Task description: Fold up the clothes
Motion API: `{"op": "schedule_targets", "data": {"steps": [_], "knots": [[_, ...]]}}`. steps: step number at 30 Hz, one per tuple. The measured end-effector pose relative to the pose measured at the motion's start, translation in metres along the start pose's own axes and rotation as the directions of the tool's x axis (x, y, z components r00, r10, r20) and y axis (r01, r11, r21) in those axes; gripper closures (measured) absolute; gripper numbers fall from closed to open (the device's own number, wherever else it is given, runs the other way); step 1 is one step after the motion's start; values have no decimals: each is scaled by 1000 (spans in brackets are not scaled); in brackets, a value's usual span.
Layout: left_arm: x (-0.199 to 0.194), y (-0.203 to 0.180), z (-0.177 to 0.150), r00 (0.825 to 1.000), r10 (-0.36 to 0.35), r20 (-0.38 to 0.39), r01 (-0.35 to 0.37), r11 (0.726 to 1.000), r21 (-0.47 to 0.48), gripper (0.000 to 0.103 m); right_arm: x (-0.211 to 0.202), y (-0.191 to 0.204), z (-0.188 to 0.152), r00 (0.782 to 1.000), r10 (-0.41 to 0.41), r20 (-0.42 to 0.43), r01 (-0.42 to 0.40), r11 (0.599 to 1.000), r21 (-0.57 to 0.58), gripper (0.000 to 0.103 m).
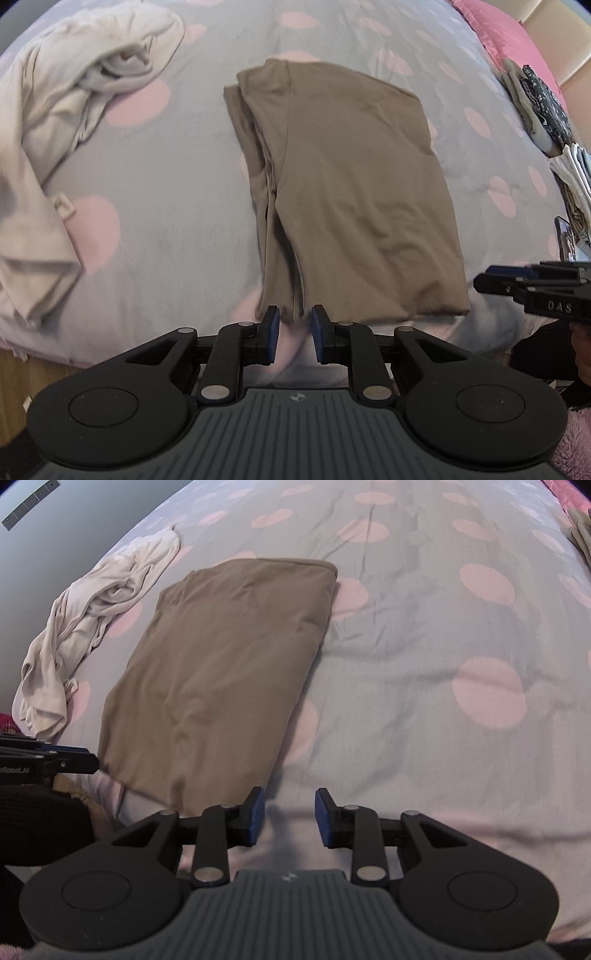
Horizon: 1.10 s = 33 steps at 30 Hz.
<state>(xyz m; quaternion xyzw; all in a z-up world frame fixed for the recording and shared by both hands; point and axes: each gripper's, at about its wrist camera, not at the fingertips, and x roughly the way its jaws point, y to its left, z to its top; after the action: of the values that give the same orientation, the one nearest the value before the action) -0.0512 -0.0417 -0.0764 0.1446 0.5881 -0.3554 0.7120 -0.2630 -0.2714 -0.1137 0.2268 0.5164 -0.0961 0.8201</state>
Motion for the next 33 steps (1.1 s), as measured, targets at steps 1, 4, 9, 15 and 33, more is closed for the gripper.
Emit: {"op": "schedule_targets", "data": {"steps": [1,4,9,15,33], "knots": [[2,1,-1,1000,-2,-1,2,1000,-8,86,0,0,-5,1000,7,-11,-7,1000,-4,69],[6,2,-3,1000,-9,-5,8,999,-31,86,4,5,-19,999,14,-50,-15,999,-32,69],[14,5,-6,1000,-20,-11,19,997,-69,86,13,15,-25,998,-6,-68,0,996,-85,69],[17,9,-6,999,-47,13,48,992,-121,87,14,29,-27,1000,9,-7,-10,986,-166,69],[13,22,-9,999,36,9,-34,987,-159,101,17,38,-27,1000,8,29,-1,977,-215,99]]}}
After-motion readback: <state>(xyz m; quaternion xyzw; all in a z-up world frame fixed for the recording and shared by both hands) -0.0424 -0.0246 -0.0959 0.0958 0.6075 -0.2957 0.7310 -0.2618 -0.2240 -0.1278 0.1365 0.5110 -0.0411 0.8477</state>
